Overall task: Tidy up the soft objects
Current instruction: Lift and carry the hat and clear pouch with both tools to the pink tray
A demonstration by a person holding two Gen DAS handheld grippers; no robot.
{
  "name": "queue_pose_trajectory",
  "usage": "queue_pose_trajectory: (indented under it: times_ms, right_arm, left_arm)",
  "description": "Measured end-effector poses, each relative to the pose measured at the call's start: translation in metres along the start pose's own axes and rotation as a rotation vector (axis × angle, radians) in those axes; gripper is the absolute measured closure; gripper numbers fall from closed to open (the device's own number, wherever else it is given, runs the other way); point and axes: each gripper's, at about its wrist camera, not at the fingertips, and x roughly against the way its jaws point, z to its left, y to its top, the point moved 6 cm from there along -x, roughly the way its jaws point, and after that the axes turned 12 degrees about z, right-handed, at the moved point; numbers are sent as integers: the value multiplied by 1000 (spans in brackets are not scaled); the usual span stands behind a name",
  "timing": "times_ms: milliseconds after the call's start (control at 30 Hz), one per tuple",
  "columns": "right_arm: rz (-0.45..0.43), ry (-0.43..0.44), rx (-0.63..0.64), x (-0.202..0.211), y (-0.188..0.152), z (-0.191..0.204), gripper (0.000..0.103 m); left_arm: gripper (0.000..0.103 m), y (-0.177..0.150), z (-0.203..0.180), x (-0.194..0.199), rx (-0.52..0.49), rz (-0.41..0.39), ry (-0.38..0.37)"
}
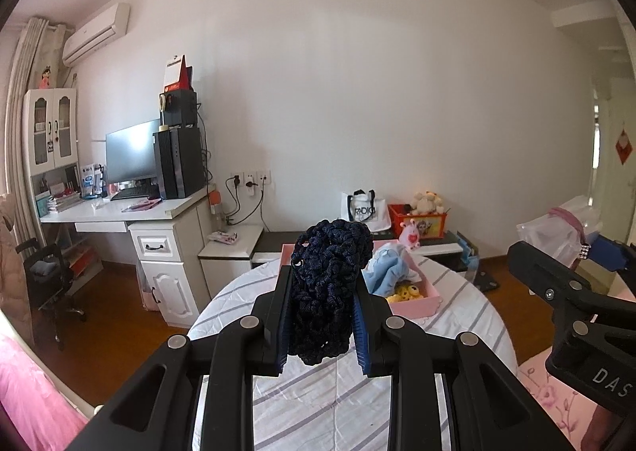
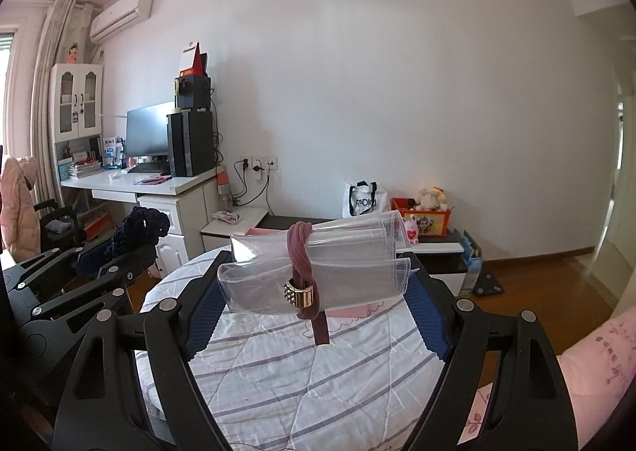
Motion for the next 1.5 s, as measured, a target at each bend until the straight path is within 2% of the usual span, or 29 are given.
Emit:
queue_pose_trajectory:
  times_ms: [567,767,1200,1500]
  right_arm:
    - [14,-3,-4,-5,1,-1,23]
    - [38,-2,-11,-17,2,-3,23]
    - [164,-15,-44,-73,-10,-15,23]
    - [265,-11,-51,-136,-9,-20,23]
  left_arm:
    - [80,-2,1,-3,2,11,1]
    - [80,7,0,-18,2,30,0]
    - [80,25,-3,-86,-11,147,-26]
    - [80,55,-2,-162,-23,248,-28]
